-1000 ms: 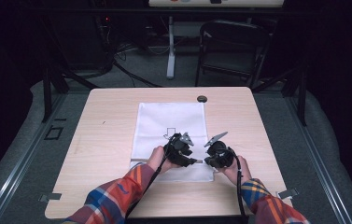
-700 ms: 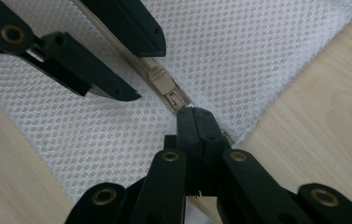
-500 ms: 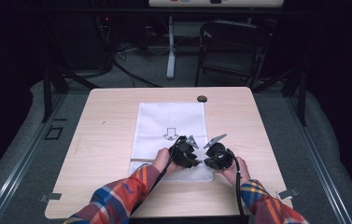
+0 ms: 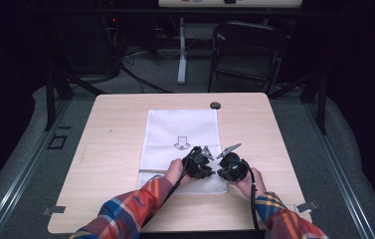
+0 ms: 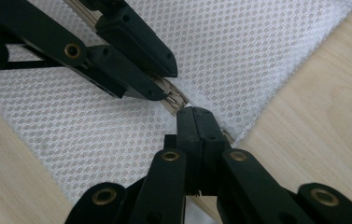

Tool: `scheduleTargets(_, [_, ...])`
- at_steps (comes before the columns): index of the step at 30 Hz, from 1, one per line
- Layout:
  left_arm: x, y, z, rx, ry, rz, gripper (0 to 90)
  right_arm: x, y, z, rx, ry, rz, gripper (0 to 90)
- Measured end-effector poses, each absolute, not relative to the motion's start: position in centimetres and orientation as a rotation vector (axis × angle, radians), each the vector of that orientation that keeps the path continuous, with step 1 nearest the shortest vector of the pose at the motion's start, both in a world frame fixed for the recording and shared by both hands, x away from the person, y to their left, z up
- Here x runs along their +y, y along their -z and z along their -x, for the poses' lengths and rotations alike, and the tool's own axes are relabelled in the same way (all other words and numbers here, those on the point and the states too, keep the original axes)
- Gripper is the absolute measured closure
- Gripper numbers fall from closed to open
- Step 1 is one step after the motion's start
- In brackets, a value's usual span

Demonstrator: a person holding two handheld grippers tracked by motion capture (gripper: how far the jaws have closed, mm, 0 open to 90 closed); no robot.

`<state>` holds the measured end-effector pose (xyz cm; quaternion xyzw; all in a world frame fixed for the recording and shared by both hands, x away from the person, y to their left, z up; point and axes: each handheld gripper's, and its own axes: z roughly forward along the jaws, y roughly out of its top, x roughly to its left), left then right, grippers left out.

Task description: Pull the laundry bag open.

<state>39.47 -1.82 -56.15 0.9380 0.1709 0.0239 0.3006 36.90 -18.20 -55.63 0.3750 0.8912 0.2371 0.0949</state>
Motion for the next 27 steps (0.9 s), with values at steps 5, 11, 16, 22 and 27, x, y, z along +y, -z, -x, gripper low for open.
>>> scheduleTargets(5, [-1.7, 56.1, -39.5, 0.461, -0.060, -2.480, 81.0, -18.5, 55.8, -36.9, 2.625, -0.752, -1.175, 90.0])
scheduleTargets(11, [-1.4, 56.1, -39.6, 0.463, -0.056, -2.488, 81.1, -18.5, 55.8, -36.8, 2.611, -0.756, -1.223, 90.0])
scheduleTargets(16, [-0.3, 56.1, -40.1, 0.495, -0.016, -2.477, 81.0, -18.6, 55.8, -36.8, 2.618, -0.748, -1.227, 90.0])
scheduleTargets(22, [-0.3, 56.3, -39.9, 0.477, -0.020, -2.477, 80.8, -18.4, 55.7, -36.9, 2.645, -0.728, -1.135, 90.0])
scheduleTargets(27, [-0.2, 56.3, -39.9, 0.473, -0.019, -2.476, 80.7, -17.7, 55.4, -37.1, 2.597, -0.746, -1.089, 90.0])
